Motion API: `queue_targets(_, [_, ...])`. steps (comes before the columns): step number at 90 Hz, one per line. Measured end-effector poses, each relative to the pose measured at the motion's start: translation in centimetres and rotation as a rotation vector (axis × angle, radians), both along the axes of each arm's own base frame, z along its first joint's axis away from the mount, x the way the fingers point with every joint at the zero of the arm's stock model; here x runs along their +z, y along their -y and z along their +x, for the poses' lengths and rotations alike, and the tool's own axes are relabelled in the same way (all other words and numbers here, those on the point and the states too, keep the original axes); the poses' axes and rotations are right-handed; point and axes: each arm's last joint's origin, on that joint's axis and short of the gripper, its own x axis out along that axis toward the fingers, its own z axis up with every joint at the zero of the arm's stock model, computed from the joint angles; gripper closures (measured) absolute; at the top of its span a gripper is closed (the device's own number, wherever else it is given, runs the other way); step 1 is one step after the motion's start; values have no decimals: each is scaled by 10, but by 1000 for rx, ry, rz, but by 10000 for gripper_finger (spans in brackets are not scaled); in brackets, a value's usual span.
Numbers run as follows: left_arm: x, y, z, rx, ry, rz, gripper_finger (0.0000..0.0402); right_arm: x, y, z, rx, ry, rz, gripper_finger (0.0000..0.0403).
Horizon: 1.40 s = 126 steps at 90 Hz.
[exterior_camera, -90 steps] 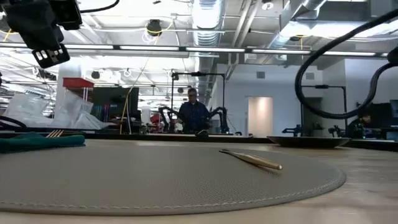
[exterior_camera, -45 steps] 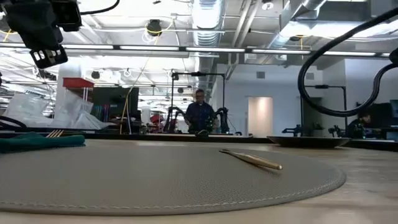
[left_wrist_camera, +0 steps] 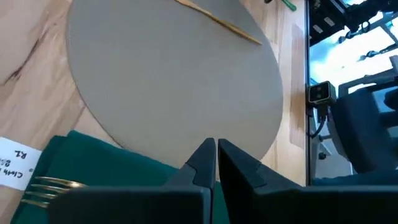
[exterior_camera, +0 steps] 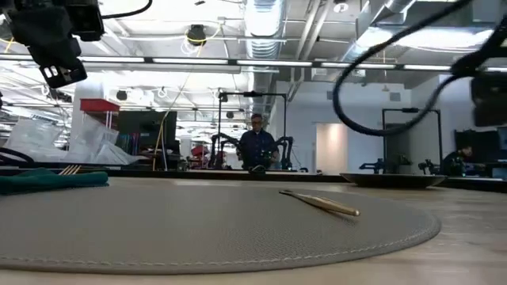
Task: Set table place
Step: Put the green spoon beside the table knife on the gray table placemat
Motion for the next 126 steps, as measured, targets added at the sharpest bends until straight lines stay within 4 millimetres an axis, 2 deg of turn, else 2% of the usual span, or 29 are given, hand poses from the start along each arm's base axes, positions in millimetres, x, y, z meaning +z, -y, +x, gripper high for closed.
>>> queue_targets(25, [-1, 0, -1, -28, -7, 31, 401, 12, 22, 31, 10, 121, -64, 401])
queue_targets(46, [-4, 0, -4, -32, -43, 37, 401, 24, 63, 64, 82, 181, -99, 402])
queue_targets(67, [-5, 0, -5, -32, -59, 38, 401, 35, 104, 107, 148, 448, -120, 402])
queue_targets(77, [-5, 0, -5, -32, -62, 38, 401, 37, 118, 114, 153, 488, -147, 403])
queue_targets(90, [-5, 0, -5, -14, -66, 20, 401, 31, 119, 111, 154, 492, -152, 403])
queue_targets(103, [-4, 0, -4, 7, -65, -1, 401, 18, 103, 111, 151, 657, -89, 403])
queue_targets(112, [-4, 0, -4, 10, -65, -3, 401, 7, 91, 102, 83, 709, -104, 403])
queue_targets(126, [-4, -1, -4, 27, -59, 5, 401, 9, 78, 82, 31, 733, -114, 403])
